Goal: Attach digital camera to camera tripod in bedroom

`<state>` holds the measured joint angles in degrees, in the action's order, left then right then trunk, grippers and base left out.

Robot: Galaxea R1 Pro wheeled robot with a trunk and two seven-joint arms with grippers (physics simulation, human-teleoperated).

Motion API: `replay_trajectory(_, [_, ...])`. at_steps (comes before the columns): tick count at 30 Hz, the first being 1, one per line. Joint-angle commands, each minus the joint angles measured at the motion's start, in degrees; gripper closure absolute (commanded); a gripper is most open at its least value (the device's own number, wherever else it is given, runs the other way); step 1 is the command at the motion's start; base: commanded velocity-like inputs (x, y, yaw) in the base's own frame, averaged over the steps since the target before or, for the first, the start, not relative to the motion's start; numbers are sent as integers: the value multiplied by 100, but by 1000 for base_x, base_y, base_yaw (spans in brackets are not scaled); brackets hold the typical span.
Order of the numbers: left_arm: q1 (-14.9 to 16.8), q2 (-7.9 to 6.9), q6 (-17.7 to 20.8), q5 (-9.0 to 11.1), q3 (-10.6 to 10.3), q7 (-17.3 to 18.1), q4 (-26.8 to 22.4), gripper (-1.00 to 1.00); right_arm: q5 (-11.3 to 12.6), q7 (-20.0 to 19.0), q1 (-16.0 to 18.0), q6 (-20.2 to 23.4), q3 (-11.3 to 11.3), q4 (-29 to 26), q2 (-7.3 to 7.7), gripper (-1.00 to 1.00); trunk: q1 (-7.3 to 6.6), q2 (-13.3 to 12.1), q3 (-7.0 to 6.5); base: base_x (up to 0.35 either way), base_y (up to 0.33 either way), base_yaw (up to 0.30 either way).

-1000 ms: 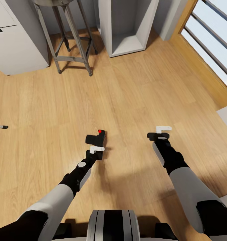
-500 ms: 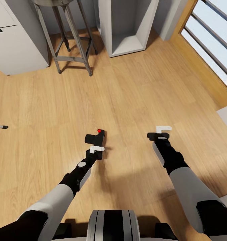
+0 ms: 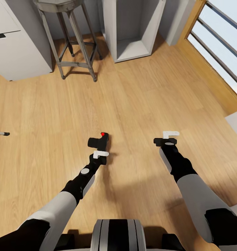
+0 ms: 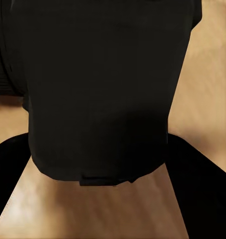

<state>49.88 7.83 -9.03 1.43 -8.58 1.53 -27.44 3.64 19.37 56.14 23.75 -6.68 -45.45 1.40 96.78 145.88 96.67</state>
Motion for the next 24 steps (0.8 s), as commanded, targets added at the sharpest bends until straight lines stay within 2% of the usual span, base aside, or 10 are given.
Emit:
replay_trajectory(1, [3,0,-19,15,-7,11,5,100,39,49,2,33,-35,-8,9,-100,-1,1,-7,0,0,0])
replay_trajectory(19, [4,8,8,15,-7,-7,-62,100,38,49,2,33,-35,-8,9,-100,-1,1,-174,0,0,0])
replay_trajectory(24, [4,2,48,15,3,-19,-356,100,39,49,2,33,-35,-8,9,-100,-1,1,-221,0,0,0])
